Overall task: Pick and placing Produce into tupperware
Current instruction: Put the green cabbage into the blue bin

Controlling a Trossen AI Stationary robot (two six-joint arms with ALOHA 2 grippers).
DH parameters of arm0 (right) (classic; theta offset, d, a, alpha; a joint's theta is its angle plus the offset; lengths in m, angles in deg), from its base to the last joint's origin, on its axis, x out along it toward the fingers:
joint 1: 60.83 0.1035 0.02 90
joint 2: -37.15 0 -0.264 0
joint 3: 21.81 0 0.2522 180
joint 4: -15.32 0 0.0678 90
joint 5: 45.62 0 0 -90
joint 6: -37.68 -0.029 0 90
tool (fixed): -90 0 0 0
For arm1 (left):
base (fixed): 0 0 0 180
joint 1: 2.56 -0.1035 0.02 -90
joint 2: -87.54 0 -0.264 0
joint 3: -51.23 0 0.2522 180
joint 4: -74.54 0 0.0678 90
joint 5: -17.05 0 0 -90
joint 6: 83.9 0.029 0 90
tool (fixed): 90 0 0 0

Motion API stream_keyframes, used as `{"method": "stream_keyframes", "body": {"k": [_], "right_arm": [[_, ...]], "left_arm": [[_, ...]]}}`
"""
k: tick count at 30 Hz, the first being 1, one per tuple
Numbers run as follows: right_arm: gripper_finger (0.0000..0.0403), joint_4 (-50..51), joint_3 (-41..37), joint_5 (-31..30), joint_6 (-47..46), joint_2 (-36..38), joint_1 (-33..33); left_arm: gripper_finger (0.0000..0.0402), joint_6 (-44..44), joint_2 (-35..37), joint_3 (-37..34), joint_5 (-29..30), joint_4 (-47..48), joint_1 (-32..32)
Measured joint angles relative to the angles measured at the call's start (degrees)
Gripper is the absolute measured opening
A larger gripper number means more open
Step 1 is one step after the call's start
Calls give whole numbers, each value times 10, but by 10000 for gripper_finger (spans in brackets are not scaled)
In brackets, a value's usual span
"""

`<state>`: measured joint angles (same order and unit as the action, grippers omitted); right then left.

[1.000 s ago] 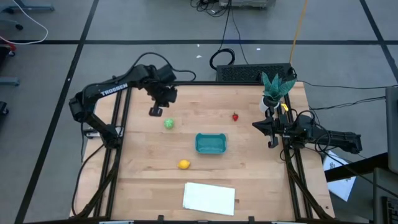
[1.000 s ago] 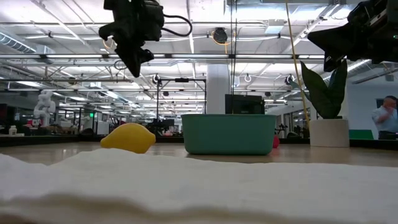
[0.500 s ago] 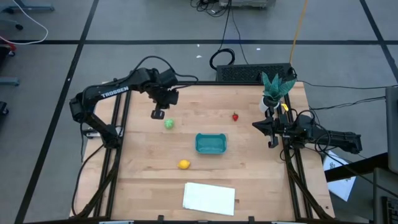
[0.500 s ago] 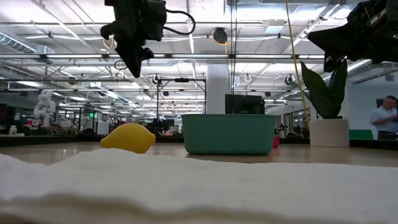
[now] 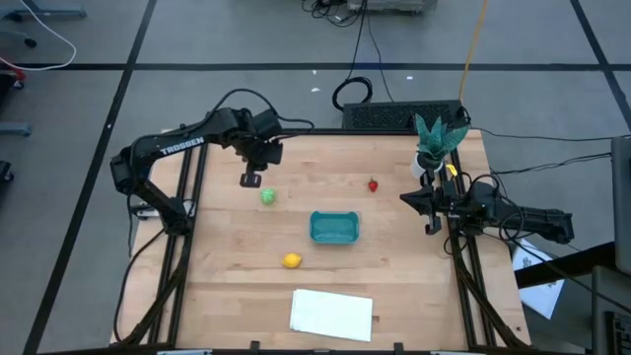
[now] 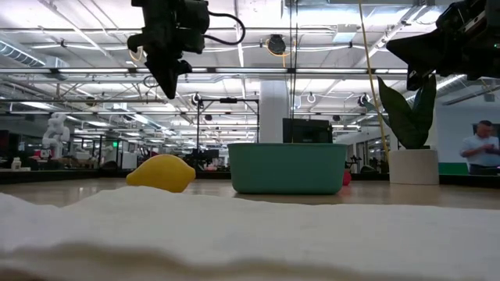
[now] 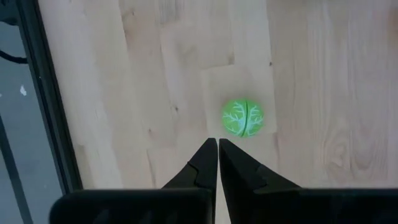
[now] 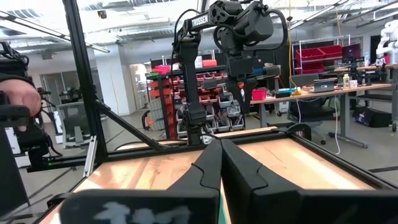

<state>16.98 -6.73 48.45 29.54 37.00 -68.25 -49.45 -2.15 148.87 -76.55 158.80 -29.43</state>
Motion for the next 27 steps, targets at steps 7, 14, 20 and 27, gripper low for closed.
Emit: {"method": "stream_keyframes", "body": {"k": [7, 14, 20, 27], "right_arm": [[0, 0, 0, 0, 0, 0, 0], [0, 0, 0, 0, 0, 0, 0], [0, 0, 0, 0, 0, 0, 0], [0, 0, 0, 0, 0, 0, 0]], "left_arm": [[22, 4, 0, 0, -13, 3, 0], [50, -7, 0, 0, -13, 18, 0], [137, -18, 0, 0, -30, 19, -1], [229, -26, 0, 0, -42, 19, -1]]}}
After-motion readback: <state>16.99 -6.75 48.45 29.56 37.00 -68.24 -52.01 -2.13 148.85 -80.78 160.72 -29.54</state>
